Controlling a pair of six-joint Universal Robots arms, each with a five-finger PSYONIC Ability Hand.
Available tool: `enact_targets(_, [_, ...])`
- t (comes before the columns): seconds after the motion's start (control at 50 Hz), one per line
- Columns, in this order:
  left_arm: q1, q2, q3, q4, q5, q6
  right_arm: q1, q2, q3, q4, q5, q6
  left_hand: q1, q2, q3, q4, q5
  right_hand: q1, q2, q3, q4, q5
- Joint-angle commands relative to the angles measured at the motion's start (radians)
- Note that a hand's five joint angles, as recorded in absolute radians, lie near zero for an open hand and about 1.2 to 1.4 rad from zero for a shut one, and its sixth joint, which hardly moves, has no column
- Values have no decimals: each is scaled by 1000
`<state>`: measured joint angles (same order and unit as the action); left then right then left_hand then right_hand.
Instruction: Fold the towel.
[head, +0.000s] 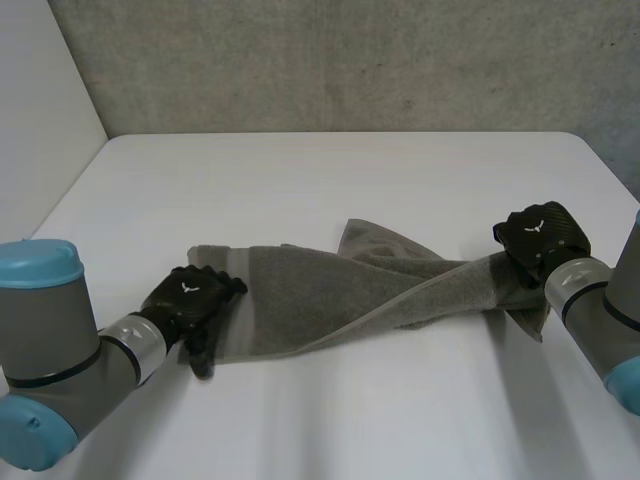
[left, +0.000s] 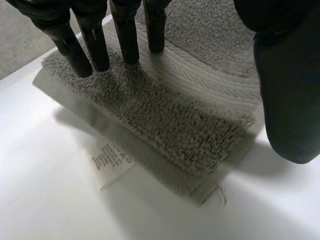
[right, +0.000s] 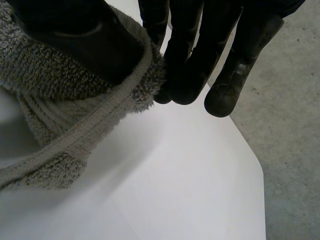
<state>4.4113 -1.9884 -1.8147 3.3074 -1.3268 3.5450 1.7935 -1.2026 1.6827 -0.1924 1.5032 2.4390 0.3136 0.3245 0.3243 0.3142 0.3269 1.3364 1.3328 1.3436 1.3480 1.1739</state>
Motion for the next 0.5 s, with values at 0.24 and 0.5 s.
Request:
enact_targets(0.24, [-36, -93, 78, 3, -11, 5, 0, 14, 6, -4, 0, 0, 114, 103, 103, 113, -74, 60, 63, 53, 48, 48])
enact_targets(0.5, [-36, -107, 117, 8, -12, 5, 0, 14, 6, -4, -1, 0, 267, 256, 256, 266, 79, 60, 63, 53, 48, 48])
